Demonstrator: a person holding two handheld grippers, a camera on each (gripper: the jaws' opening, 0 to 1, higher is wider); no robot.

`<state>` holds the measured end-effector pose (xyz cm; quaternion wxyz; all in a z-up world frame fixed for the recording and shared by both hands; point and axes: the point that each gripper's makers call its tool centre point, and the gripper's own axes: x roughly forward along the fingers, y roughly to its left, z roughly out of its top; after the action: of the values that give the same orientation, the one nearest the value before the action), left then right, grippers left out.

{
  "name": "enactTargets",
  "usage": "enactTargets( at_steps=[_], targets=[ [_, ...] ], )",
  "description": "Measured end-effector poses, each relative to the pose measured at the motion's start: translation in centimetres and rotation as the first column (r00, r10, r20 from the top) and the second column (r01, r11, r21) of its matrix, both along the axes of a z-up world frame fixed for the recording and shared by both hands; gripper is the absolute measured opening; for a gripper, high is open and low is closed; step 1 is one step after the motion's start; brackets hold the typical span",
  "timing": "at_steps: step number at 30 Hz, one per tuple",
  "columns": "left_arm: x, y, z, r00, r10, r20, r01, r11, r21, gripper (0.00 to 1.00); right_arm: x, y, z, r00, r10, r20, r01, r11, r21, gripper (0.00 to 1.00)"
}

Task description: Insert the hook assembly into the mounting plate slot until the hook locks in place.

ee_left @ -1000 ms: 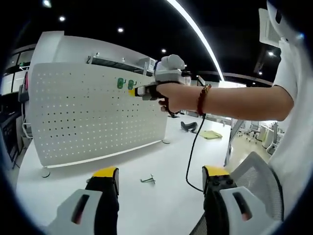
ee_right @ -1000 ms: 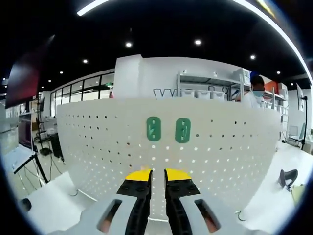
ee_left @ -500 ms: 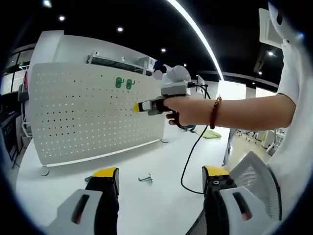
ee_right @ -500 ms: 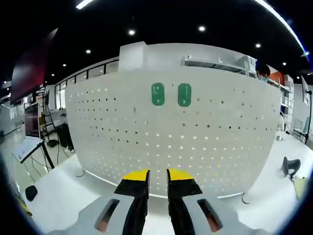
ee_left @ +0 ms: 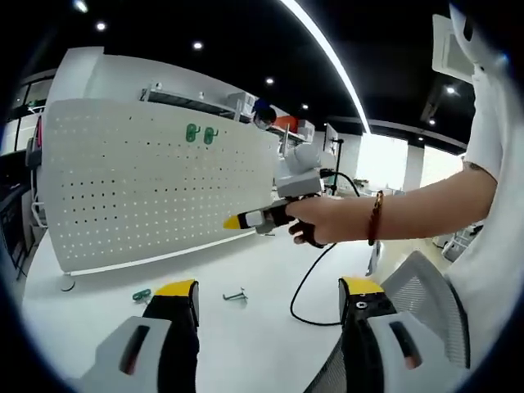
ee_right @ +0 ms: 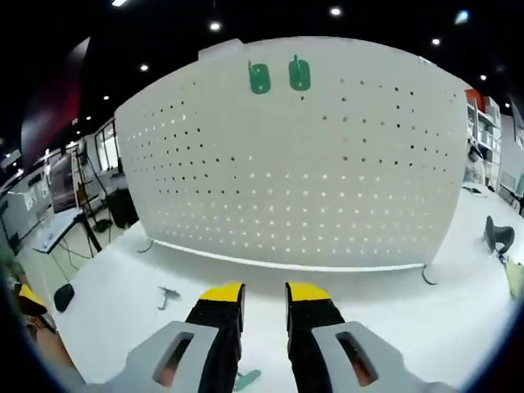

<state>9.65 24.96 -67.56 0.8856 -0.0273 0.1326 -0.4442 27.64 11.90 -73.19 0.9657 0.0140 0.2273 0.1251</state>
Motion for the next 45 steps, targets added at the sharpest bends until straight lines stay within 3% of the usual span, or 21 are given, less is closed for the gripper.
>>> enactTargets(
  at_steps=[6,11,18,26,32,45],
  targets=[
    [-0.1,0.1,-0.2,1.0,0.001,-0.005,-0.001,1.0,-0.005,0.71,-2.0,0.2,-3.7,0.994,0.01,-0.105,-0.011,1.0,-0.007,0.2],
    [-0.1,0.1,-0.4,1.0,-0.003,-0.009,0.003,1.0,-0.003,0.71,-3.0,0.6,-5.7,0.985,0.02,-0.172,-0.021,1.0,-0.002,0.21],
    [-0.1,0.5,-0.5,1.0,0.003,-0.011,-0.003,1.0,-0.002,0.71,-4.4,1.5,-8.4,0.964,0.04,-0.262,-0.033,0.999,0.03,0.28],
    [-0.2,1.1,-0.8,1.0,0.019,-0.019,-0.019,1.0,-0.003,0.71,-5.9,2.0,-11.4,0.931,0.043,-0.362,-0.045,0.999,0.004,0.31],
    [0.0,1.8,-0.8,0.999,0.041,-0.021,-0.041,0.999,-0.01,0.7,-6.3,2.1,-12.4,0.911,0.012,-0.413,0.001,0.999,0.032,0.27],
    [-0.1,2.0,-1.5,0.998,0.054,-0.041,-0.055,0.998,-0.009,0.69,-5.6,1.7,-12.6,0.913,0.001,-0.407,-0.011,1.0,-0.022,0.12]
  ],
)
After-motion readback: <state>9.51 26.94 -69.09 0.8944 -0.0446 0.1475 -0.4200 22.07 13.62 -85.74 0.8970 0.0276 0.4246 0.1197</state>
